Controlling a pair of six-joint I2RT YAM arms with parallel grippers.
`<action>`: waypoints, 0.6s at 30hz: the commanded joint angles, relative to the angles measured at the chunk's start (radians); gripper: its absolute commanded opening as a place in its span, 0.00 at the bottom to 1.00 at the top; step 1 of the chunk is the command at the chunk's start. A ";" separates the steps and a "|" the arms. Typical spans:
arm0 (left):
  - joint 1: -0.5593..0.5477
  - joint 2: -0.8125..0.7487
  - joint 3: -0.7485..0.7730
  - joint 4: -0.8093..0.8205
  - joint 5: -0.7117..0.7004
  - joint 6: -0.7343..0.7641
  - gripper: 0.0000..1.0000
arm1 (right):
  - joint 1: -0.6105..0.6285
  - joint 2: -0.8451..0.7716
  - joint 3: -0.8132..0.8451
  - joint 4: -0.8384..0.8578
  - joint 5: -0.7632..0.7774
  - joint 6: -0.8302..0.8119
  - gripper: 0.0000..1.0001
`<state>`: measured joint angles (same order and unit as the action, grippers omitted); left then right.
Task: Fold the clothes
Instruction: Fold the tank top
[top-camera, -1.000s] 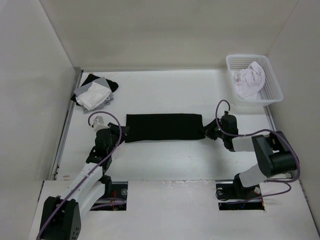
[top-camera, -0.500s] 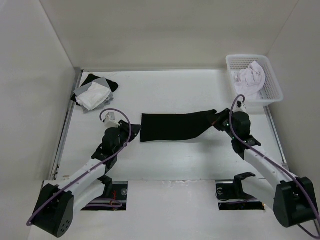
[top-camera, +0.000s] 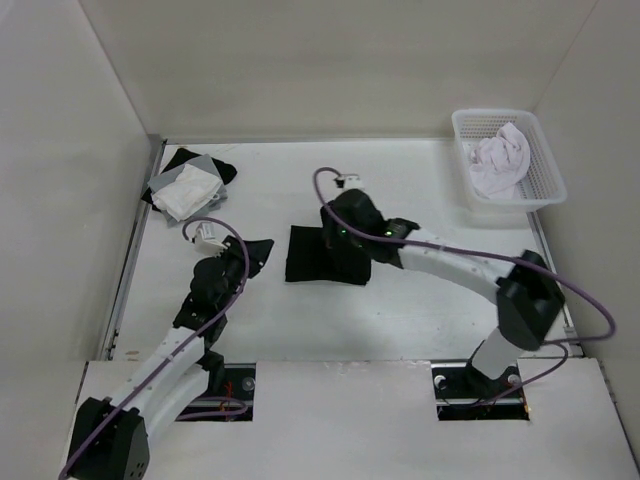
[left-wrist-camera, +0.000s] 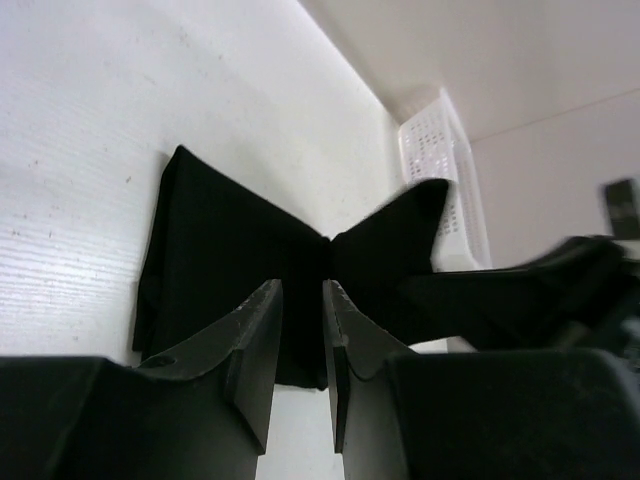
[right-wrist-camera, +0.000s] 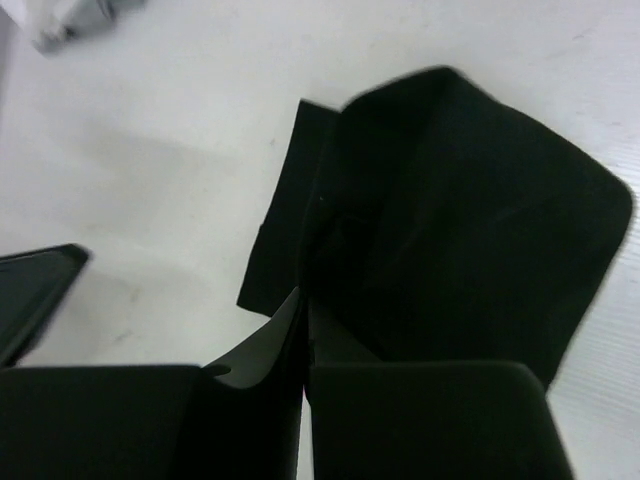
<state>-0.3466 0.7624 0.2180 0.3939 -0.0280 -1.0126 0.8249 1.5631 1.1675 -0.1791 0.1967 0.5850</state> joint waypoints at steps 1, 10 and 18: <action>0.048 -0.063 -0.008 0.013 0.056 -0.012 0.21 | 0.068 0.177 0.191 -0.147 0.072 -0.047 0.06; 0.168 -0.086 0.015 -0.027 0.119 -0.023 0.22 | 0.156 0.200 0.304 -0.074 0.052 0.019 0.38; -0.025 0.230 0.090 0.173 0.057 -0.014 0.22 | -0.011 0.038 -0.078 0.174 -0.062 0.107 0.06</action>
<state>-0.3088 0.9138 0.2363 0.4255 0.0456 -1.0290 0.8539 1.5902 1.1713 -0.1394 0.1860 0.6445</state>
